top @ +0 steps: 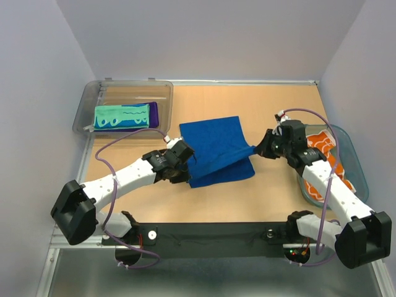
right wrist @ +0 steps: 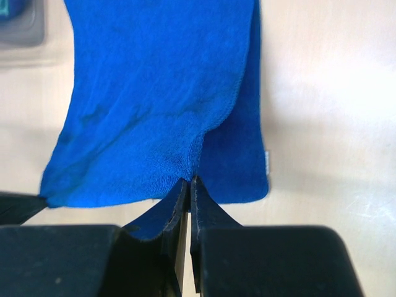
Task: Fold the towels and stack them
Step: Fold the towel
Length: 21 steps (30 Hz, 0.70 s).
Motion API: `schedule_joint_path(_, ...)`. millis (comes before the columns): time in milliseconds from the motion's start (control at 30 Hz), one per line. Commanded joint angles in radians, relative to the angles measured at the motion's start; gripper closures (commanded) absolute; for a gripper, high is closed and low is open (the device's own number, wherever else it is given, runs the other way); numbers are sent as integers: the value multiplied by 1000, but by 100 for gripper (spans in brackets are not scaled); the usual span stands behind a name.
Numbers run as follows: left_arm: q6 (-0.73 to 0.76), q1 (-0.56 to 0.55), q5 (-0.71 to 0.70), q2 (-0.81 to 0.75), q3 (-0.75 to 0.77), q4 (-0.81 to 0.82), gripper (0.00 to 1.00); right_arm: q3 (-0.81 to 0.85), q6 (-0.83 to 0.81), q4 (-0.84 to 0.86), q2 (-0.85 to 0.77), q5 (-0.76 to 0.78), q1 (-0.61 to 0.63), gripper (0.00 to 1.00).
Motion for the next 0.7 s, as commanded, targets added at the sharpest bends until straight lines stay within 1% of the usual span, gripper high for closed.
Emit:
schedule_joint_path(0,-37,1,30,-32,-25,80,100,-13,-16,7,-14,27,3,95)
schedule_joint_path(100,-23,3,-1,-17,12,72,100,22,-21,7,12,61,3,99)
schedule_joint_path(200,3,24,-30,11,68,57,100,68,-27,9,48,91,3,100)
schedule_joint_path(333,98,111,-19,60,153,72,100,193,-42,24,149,148,3,99)
schedule_joint_path(367,118,162,-18,88,200,70,100,225,-54,27,167,174,3,100)
schedule_joint_path(400,142,182,-18,103,228,72,100,255,-61,30,193,176,3,100)
schedule_joint_path(433,162,208,-18,121,257,72,100,324,-68,35,215,206,3,100)
schedule_joint_path(467,211,251,-15,143,330,67,100,361,-84,45,268,237,3,99)
schedule_joint_path(533,251,292,-16,212,419,48,100,444,-98,56,323,260,3,99)
schedule_joint_path(567,292,328,-18,265,513,43,100,523,-110,72,386,277,3,99)
schedule_joint_path(667,339,378,-6,351,677,8,100,648,-131,102,483,296,1,99)
